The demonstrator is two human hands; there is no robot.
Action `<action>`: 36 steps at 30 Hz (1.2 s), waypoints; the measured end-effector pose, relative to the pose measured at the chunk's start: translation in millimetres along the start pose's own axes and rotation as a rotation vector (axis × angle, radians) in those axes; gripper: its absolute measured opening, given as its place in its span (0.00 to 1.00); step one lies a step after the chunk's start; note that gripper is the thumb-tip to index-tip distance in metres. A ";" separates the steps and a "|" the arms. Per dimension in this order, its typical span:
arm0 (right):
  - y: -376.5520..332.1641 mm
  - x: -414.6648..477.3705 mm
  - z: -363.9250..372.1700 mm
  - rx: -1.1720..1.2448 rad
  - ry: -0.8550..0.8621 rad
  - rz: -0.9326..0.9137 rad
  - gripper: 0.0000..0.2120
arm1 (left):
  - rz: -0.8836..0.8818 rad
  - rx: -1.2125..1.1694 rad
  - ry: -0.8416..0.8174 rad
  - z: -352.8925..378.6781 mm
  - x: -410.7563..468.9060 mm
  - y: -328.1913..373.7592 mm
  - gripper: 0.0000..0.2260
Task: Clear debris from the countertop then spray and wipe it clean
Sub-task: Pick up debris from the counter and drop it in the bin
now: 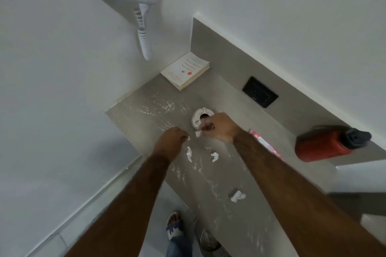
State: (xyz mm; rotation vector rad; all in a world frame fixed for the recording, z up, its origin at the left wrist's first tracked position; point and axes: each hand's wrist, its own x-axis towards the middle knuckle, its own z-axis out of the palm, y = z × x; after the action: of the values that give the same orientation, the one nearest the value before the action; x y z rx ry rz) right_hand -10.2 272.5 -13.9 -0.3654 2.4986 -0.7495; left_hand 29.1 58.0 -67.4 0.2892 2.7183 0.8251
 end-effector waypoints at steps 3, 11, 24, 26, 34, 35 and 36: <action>17.4 -41.0 15.9 -0.113 -0.092 0.031 0.10 | 0.033 0.057 -0.052 22.0 -23.5 16.5 0.10; 31.5 -60.0 68.9 -0.223 -0.008 0.033 0.13 | 0.024 0.182 -0.068 60.8 -44.7 26.7 0.12; 80.4 -152.8 47.6 -0.062 0.250 0.220 0.13 | 0.365 -0.023 -0.263 108.5 -94.7 127.5 0.10; 91.0 -173.7 52.6 -0.028 0.279 0.247 0.12 | 0.390 0.055 -0.271 126.5 -99.7 133.9 0.14; 120.7 -266.9 103.7 0.212 0.445 0.316 0.06 | 0.220 0.138 -0.272 157.9 -125.6 148.0 0.11; 121.6 -279.2 111.1 0.243 0.456 0.296 0.06 | 0.204 0.137 -0.255 160.5 -135.4 151.5 0.11; 122.6 -295.0 119.4 0.272 0.452 0.281 0.06 | 0.187 0.128 -0.219 165.1 -149.6 157.3 0.11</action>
State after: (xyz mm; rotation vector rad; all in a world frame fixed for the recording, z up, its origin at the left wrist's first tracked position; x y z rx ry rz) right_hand 287.6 433.2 -56.2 0.2791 2.7182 -1.1334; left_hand 240.3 230.2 -77.9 0.6315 2.5682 0.6254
